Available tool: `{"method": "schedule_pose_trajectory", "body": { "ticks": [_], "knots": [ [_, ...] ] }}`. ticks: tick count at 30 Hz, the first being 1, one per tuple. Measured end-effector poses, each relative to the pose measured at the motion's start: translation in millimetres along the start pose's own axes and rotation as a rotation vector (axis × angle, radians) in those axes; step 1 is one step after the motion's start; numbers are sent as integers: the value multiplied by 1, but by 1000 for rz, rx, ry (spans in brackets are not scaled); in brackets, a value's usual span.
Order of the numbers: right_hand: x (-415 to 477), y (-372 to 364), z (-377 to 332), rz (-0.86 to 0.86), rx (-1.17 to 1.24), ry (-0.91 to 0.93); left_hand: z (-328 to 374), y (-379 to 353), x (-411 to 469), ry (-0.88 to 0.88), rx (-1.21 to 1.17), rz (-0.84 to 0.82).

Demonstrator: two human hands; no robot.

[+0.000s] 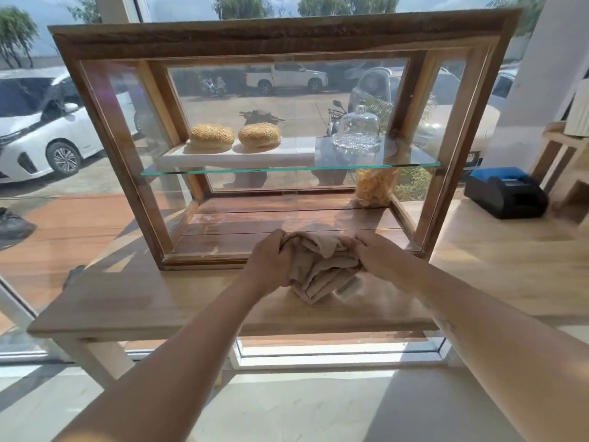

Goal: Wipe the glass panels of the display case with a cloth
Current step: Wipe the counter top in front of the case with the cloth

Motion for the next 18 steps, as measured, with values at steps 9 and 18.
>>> {"method": "schedule_pose_trajectory", "body": {
  "ticks": [9,18],
  "knots": [
    [-18,-17,3,-171,460,-363,-17,4,-2,428,-117,-140],
    [-22,-20,0,-185,-521,-93,-23,-29,-23,-260,577,194]
  ]
}}
Point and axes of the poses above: each hand's wrist, its own x-axis towards the middle knuckle, its own y-axis out of the back of the hand, z = x × y, the point moved 2 cm from there along x, towards the middle knuckle, and after that the axes turned 9 degrees about y, right-handed, at the moved point
